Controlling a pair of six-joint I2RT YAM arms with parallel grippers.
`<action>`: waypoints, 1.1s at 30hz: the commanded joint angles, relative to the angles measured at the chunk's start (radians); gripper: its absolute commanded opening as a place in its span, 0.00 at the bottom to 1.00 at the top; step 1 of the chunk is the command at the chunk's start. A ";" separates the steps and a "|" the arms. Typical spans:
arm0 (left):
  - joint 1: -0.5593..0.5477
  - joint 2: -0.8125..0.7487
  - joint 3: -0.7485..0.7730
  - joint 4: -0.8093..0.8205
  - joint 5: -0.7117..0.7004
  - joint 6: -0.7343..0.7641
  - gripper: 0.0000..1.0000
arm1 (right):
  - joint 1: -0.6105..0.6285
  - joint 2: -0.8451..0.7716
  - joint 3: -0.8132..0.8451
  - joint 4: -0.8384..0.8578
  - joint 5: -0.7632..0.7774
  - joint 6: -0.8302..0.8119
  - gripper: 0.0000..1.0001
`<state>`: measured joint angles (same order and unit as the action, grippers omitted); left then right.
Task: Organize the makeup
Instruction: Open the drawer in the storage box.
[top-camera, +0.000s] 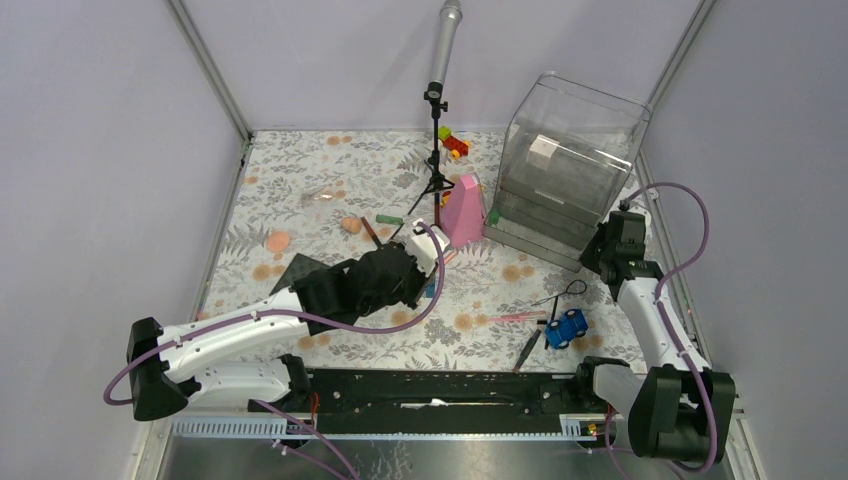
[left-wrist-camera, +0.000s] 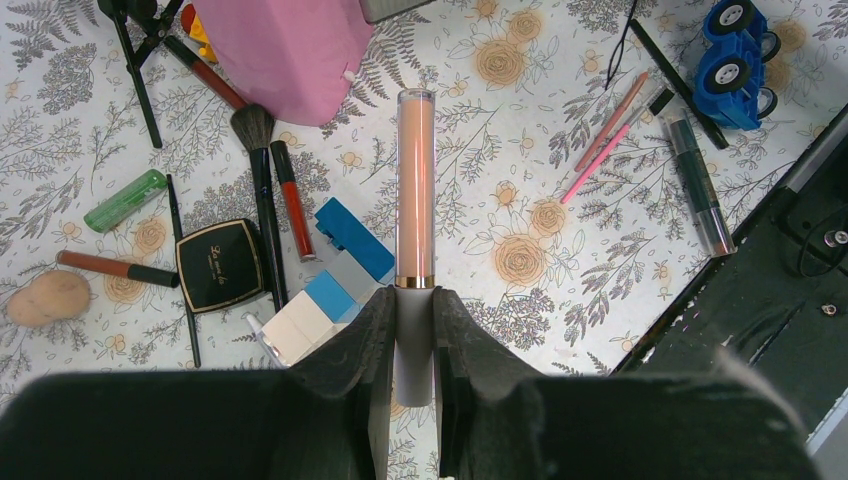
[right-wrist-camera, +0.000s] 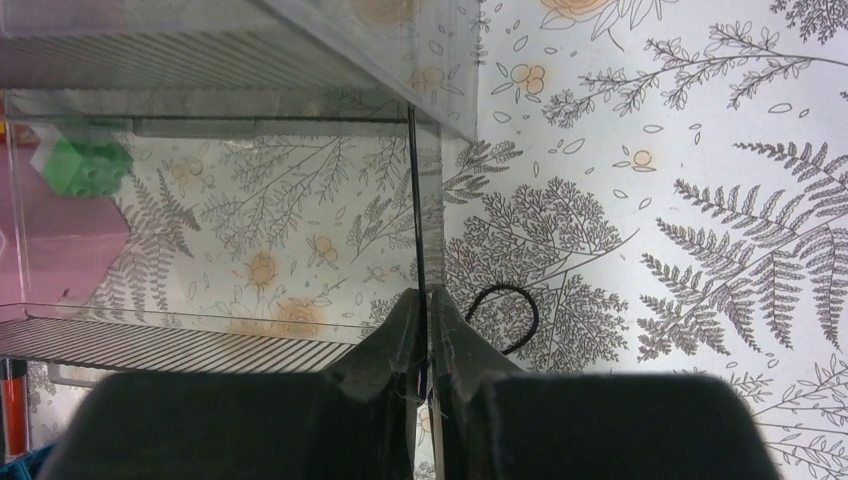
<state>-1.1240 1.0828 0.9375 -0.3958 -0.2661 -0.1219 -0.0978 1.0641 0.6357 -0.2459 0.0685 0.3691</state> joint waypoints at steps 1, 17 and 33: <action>0.001 -0.015 -0.004 0.028 0.000 0.010 0.00 | 0.014 -0.049 -0.021 -0.027 0.016 0.024 0.00; 0.001 -0.011 -0.003 0.027 0.003 0.007 0.00 | 0.056 -0.129 -0.076 -0.057 0.009 0.131 0.00; 0.001 -0.011 -0.005 0.028 0.001 0.006 0.00 | 0.070 -0.181 -0.110 -0.045 0.068 0.181 0.23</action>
<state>-1.1240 1.0828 0.9375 -0.3958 -0.2661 -0.1219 -0.0326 0.9089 0.5327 -0.2947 0.1116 0.5152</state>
